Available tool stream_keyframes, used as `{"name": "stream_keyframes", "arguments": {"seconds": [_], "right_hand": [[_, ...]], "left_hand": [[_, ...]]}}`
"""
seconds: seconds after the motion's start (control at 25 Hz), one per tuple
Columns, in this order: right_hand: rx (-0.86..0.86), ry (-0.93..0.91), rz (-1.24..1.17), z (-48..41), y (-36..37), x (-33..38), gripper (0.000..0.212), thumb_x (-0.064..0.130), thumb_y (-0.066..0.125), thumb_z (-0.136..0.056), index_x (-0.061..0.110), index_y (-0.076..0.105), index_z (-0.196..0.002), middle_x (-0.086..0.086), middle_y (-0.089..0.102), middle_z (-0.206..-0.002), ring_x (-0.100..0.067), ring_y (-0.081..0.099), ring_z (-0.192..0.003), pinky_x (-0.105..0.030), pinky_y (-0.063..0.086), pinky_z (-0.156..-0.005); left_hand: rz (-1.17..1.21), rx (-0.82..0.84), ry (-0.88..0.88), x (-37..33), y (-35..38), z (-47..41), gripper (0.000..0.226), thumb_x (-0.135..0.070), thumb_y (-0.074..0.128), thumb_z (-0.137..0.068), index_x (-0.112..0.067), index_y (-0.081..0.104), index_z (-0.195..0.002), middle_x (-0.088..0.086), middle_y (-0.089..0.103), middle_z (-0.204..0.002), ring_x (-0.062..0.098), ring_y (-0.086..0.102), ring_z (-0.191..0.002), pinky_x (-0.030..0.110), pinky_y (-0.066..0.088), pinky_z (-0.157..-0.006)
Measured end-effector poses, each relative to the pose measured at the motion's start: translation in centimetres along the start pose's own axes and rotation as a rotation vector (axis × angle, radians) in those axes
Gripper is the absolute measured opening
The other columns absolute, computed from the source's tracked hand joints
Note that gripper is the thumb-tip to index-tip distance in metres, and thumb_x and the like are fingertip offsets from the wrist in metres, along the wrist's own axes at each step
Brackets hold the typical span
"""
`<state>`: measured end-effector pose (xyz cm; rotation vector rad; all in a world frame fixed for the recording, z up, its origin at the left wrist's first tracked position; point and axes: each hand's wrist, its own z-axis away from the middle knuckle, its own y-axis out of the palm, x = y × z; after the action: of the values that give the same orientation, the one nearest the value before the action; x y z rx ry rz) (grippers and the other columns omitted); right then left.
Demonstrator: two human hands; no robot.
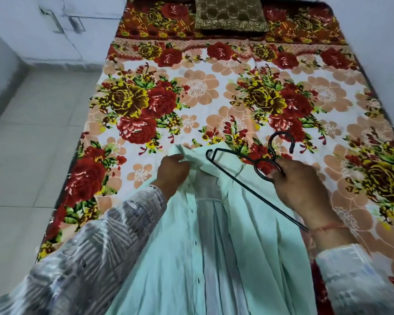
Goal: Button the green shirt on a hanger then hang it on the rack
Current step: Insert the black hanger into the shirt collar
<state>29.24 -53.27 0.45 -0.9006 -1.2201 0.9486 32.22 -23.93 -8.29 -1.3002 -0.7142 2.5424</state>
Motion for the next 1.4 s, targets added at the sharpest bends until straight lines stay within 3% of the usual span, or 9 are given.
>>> {"name": "stream_keyframes", "arguments": {"seconds": [0.12, 0.28, 0.44, 0.56, 0.72, 0.84, 1.04, 1.24, 1.4], "right_hand": [[0.075, -0.054, 0.059, -2.2, 0.0, 0.8, 0.022, 0.03, 0.057, -0.104, 0.022, 0.073, -0.117, -0.015, 0.074, -0.11, -0.043, 0.066, -0.104, -0.044, 0.055, -0.079], [0.162, -0.129, 0.173, -5.1, 1.2, 3.0, 0.024, 0.036, 0.056, -0.104, 0.028, 0.071, -0.121, -0.01, 0.073, -0.117, -0.04, 0.066, -0.109, -0.041, 0.054, -0.081], [0.254, -0.218, 0.146, -7.2, 2.9, 5.9, 0.02, 0.031, 0.055, -0.104, 0.025, 0.072, -0.112, -0.006, 0.074, -0.115, -0.037, 0.066, -0.111, -0.037, 0.046, -0.078], [0.304, -0.256, 0.067, -7.8, 5.1, 8.3, 0.02, 0.03, 0.055, -0.104, 0.025, 0.073, -0.108, -0.003, 0.076, -0.114, -0.033, 0.068, -0.11, -0.037, 0.053, -0.084], [0.514, -0.249, -0.113, -7.3, 9.1, 12.2, 0.015, 0.02, 0.062, -0.1, 0.024, 0.076, -0.101, -0.007, 0.075, -0.109, -0.031, 0.069, -0.107, -0.03, 0.05, -0.082], [0.516, -0.273, -0.096, -7.3, 11.0, 13.4, 0.013, 0.017, 0.06, -0.095, 0.027, 0.066, -0.09, -0.01, 0.074, -0.107, -0.036, 0.068, -0.104, -0.038, 0.056, -0.084], [0.386, -0.364, -0.024, -8.2, 10.9, 13.3, 0.02, 0.027, 0.055, -0.101, 0.028, 0.073, -0.112, -0.009, 0.074, -0.114, -0.034, 0.068, -0.104, -0.039, 0.057, -0.084], [0.327, -0.354, -0.245, -7.3, 11.1, 12.1, 0.02, 0.019, 0.064, -0.1, 0.018, 0.075, -0.117, -0.008, 0.077, -0.115, -0.028, 0.071, -0.108, -0.039, 0.058, -0.093], [0.219, -0.369, -0.405, -5.9, 12.0, 9.9, 0.022, 0.005, 0.065, -0.098, 0.015, 0.079, -0.111, -0.005, 0.08, -0.108, -0.023, 0.073, -0.102, -0.033, 0.057, -0.093]], "left_hand": [[-0.021, -0.138, 0.069, -0.4, -0.8, 0.3, 0.027, -0.031, 0.074, -0.088, -0.005, 0.077, -0.079, 0.016, 0.075, -0.079, 0.038, 0.072, -0.081, 0.037, 0.051, -0.067], [-0.002, -0.261, 0.174, -1.2, -3.7, 1.7, 0.022, -0.028, 0.083, -0.086, -0.021, 0.073, -0.068, 0.004, 0.078, -0.075, 0.025, 0.074, -0.073, 0.037, 0.058, -0.072], [0.319, -0.052, 0.147, -2.4, -4.9, 2.0, 0.021, 0.004, 0.069, -0.084, -0.016, 0.075, -0.081, 0.006, 0.071, -0.078, 0.027, 0.068, -0.07, 0.046, 0.067, -0.066], [0.466, 0.074, 0.119, -2.9, -4.6, 2.5, 0.021, 0.011, 0.061, -0.09, -0.006, 0.073, -0.091, 0.009, 0.062, -0.072, 0.024, 0.059, -0.061, 0.031, 0.057, -0.052], [0.556, 0.295, 0.049, -2.2, -3.3, 2.9, 0.021, 0.012, 0.061, -0.092, -0.007, 0.07, -0.093, 0.015, 0.064, -0.081, 0.031, 0.064, -0.076, 0.042, 0.06, -0.071], [0.532, 0.348, 0.018, -0.9, -2.9, 3.5, 0.005, -0.003, 0.068, -0.101, -0.008, 0.068, -0.099, 0.013, 0.07, -0.092, 0.031, 0.071, -0.084, 0.046, 0.068, -0.075], [-0.078, -0.269, 0.249, 0.1, -3.8, 0.3, 0.054, -0.06, 0.076, -0.091, -0.028, 0.064, -0.132, -0.003, 0.069, -0.106, 0.023, 0.067, -0.089, 0.044, 0.06, -0.077], [-0.068, -0.115, 0.174, -0.2, -2.6, -2.0, 0.041, -0.048, 0.074, -0.095, -0.01, 0.077, -0.08, 0.015, 0.071, -0.076, 0.034, 0.061, -0.07, 0.034, 0.041, -0.063], [0.196, -0.014, 0.126, 0.4, -1.4, -2.2, 0.024, -0.048, 0.081, -0.087, -0.025, 0.079, -0.091, 0.004, 0.078, -0.086, 0.024, 0.07, -0.077, 0.036, 0.054, -0.071]]}}
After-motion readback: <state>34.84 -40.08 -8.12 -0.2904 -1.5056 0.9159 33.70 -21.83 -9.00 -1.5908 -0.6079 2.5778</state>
